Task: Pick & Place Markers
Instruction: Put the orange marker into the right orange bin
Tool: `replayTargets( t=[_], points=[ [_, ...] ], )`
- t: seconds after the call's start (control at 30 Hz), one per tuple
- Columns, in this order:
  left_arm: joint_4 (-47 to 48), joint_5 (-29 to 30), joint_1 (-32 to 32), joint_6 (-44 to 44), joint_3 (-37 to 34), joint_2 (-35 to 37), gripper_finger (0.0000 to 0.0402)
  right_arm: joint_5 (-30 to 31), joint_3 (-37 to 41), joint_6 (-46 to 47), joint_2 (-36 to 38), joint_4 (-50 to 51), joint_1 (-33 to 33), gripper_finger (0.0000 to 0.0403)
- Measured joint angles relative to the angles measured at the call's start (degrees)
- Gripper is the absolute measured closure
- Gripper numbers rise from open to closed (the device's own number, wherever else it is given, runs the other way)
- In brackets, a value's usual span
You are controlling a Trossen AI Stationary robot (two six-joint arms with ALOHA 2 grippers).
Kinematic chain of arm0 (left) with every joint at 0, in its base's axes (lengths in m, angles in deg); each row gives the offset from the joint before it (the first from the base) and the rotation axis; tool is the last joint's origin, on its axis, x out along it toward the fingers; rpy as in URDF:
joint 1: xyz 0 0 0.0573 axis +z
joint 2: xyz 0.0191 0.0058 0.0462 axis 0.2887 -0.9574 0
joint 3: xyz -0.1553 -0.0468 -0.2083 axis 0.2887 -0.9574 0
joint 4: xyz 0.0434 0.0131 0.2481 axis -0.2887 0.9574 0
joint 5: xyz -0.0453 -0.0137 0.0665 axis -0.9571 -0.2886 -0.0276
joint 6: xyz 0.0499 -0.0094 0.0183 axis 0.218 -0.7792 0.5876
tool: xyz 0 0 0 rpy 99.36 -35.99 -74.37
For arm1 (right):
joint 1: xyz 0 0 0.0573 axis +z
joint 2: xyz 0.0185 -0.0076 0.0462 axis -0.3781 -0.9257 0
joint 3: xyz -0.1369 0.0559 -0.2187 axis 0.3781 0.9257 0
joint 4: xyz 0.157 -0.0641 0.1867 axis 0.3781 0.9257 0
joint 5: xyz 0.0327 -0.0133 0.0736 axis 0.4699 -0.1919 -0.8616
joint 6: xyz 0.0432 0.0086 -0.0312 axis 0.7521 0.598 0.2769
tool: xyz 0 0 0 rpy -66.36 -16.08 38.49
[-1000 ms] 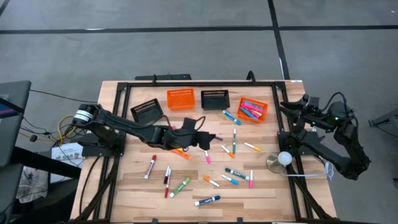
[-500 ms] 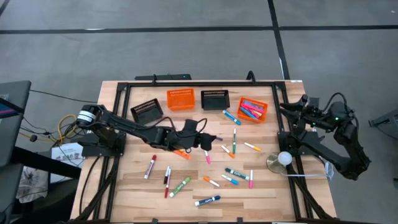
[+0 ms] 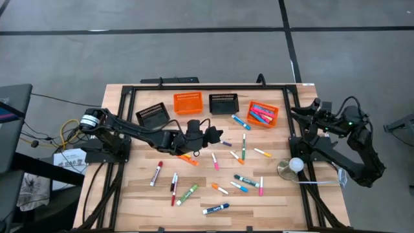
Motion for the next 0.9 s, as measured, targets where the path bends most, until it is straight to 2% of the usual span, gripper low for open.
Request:
replayTargets(
  t=[0.17, 0.47, 0.57, 0.77, 0.9],
  points=[
    [9.3, 0.4, -1.9, -7.0, 1.7, 0.0, 0.0160, 0.0, 0.0, 0.0, 0.0, 0.0, 0.0, 0.0285],
    [22.8, -0.7, -6.2, -27.4, 2.0, 0.0, 0.0160, 0.0, 0.0, 0.0, 0.0, 0.0, 0.0, 0.0285],
    [27.3, -4.0, -6.9, -33.8, 2.0, 0.0, 0.0160, 0.0, 0.0, 0.0, 0.0, 0.0, 0.0, 0.0285],
    [39.0, -16.2, -8.5, -46.6, 2.0, 0.0, 0.0160, 0.0, 0.0, 0.0, 0.0, 0.1, 0.0, 0.0285],
    [46.3, -21.4, -9.7, -54.6, 2.0, 0.0, 0.0160, 0.0, 0.0, 0.0, 0.0, 0.4, 0.0, 0.0285]
  ],
)
